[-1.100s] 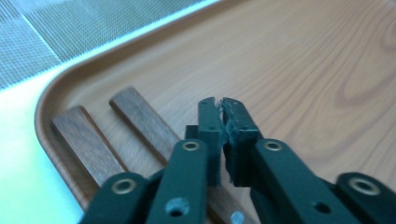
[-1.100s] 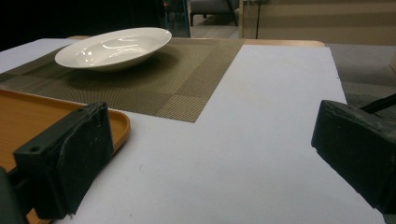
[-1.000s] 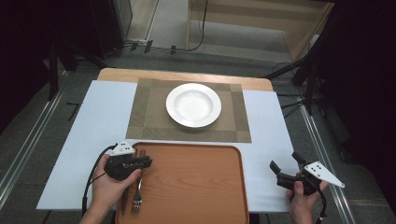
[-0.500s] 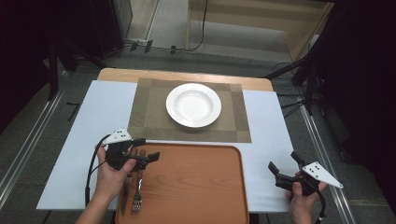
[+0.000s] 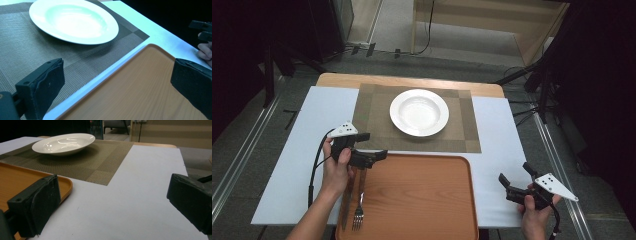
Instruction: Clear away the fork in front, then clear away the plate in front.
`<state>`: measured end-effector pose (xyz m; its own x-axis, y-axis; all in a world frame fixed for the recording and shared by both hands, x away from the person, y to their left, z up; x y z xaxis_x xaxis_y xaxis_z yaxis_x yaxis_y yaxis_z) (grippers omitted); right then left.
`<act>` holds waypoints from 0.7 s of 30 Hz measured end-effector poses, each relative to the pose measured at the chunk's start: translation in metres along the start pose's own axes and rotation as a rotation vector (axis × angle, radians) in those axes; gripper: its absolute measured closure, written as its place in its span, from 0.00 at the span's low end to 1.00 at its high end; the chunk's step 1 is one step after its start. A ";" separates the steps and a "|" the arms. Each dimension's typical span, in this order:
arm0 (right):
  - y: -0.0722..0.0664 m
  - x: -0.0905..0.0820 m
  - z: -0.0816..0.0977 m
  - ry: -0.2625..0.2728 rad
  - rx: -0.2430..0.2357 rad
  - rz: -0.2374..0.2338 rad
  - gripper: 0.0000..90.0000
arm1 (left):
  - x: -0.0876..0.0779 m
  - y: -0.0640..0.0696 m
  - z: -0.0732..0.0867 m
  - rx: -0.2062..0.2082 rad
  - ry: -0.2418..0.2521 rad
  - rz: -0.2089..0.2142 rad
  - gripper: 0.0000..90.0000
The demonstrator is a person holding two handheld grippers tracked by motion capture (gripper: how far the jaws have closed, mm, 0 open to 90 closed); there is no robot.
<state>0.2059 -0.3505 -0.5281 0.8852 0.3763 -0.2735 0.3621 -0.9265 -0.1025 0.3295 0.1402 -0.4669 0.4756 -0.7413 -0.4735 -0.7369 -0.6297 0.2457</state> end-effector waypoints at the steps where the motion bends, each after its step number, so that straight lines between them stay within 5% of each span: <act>1: 0.000 0.000 0.000 0.000 -0.001 0.000 0.00 | 0.001 0.000 -0.001 0.006 0.011 -0.013 0.00; 21: 0.000 0.000 0.000 0.002 -0.003 -0.004 0.00 | 0.021 -0.012 -0.025 -0.007 0.034 -0.038 0.00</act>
<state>0.2063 -0.3501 -0.5280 0.8843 0.3803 -0.2709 0.3669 -0.9248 -0.1008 0.3603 0.1266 -0.4589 0.5190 -0.7243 -0.4540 -0.7148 -0.6590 0.2342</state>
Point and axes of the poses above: each handheld gripper's, and its own axes: x roughly forward along the jaws, z roughly out of its underside, y roughly to its right, the point moved 3 cm from there along x, roughly forward along the jaws, and after that the axes turned 3 degrees about -z, right-handed, at the moved point
